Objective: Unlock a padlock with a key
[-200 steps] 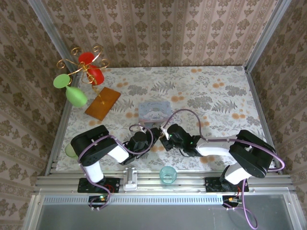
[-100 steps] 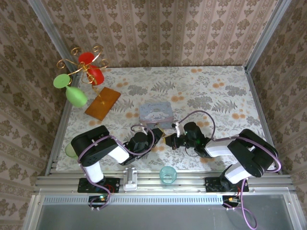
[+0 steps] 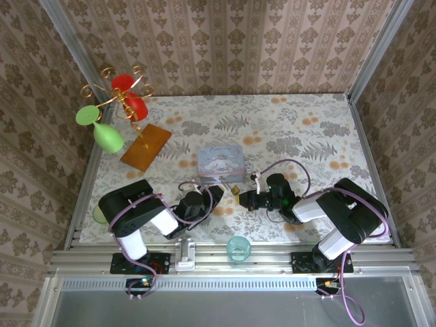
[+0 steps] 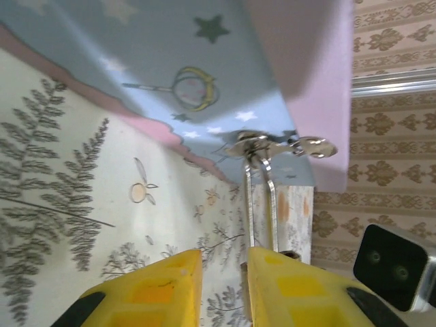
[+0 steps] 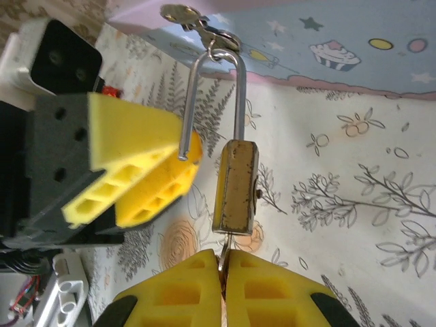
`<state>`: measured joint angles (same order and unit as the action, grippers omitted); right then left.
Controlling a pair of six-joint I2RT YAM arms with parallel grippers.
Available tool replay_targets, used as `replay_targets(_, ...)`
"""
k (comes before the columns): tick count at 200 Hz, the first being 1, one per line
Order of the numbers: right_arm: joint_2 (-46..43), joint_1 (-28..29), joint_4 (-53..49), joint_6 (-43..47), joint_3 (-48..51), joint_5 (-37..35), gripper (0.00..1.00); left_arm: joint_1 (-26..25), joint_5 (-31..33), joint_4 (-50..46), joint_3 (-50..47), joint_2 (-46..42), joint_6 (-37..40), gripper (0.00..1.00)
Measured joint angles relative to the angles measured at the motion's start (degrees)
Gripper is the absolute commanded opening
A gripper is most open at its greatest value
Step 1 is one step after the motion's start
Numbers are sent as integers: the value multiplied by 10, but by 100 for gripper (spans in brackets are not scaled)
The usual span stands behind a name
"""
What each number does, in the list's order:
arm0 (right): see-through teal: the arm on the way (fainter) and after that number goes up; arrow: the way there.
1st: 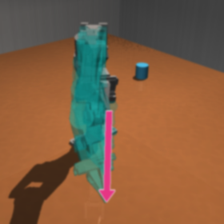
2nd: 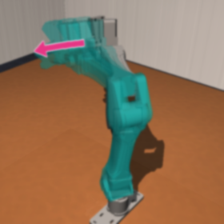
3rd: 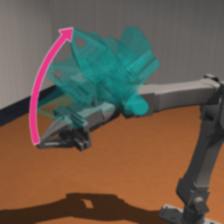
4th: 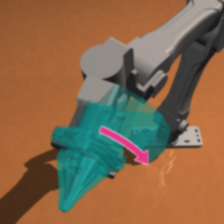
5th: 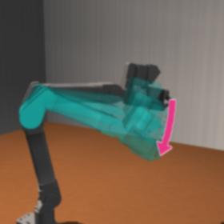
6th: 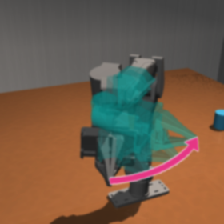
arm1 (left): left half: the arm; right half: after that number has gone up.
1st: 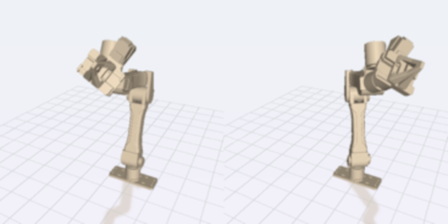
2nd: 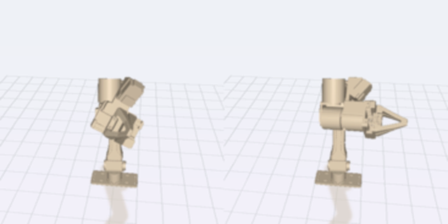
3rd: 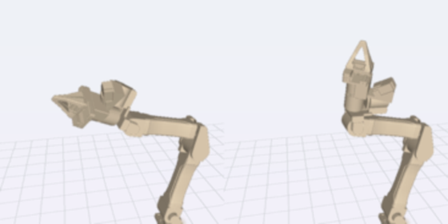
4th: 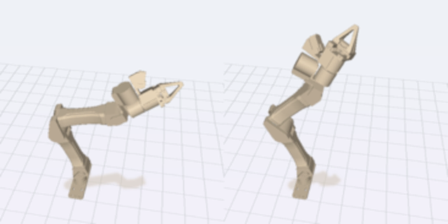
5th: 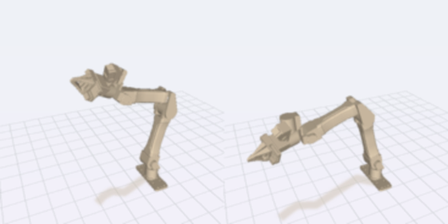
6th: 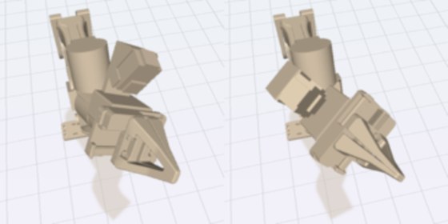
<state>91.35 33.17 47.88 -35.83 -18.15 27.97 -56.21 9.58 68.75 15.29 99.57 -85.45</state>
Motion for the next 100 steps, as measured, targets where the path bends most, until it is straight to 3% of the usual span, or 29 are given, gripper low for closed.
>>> replay_targets(37,40,-5,65,-30,11,12,9,14,-10,-21,2,0,27,23)
replay_targets(52,48,-5,75,-37,11,17,9,18,-16,-48,10,-9,48,30)
replay_targets(100,41,-5,61,-39,11,19,9,20,-25,-288,133,-151,195,45)
